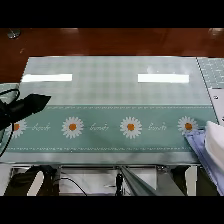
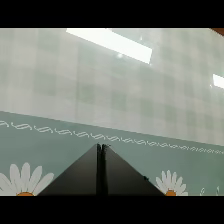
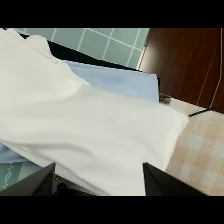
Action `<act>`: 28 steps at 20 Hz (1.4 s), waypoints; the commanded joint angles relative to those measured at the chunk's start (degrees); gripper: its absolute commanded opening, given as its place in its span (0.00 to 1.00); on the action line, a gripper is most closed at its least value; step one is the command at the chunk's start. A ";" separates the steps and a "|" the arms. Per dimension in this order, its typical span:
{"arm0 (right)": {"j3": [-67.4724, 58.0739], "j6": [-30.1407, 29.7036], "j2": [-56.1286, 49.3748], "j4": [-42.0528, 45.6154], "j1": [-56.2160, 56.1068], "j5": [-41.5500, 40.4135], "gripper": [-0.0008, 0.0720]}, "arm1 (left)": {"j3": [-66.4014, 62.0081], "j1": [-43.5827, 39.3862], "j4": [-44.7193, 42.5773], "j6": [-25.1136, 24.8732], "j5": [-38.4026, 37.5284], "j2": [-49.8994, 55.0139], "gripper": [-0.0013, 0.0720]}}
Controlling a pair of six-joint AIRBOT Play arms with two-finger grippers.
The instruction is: Fold the shirts.
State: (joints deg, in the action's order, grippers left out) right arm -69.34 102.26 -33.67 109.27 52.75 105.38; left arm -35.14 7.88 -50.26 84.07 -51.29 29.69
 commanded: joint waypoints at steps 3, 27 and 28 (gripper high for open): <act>-4.35 -2.60 -7.82 -13.27 0.17 -8.24 0.40 | -1.31 -0.04 1.27 -0.09 3.76 2.23 0.05; 5.18 4.42 -42.53 -5.64 -62.45 -42.77 0.04 | -37.64 -26.12 -39.98 19.96 -15.21 46.03 0.05; 5.18 4.42 -42.53 -5.64 -62.45 -42.82 0.04 | -37.64 -26.12 -39.98 19.96 -15.21 46.03 0.05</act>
State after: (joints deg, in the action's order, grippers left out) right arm -64.60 106.19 -76.09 102.61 -9.47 63.00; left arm -72.69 -18.20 -89.41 103.72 -65.80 75.46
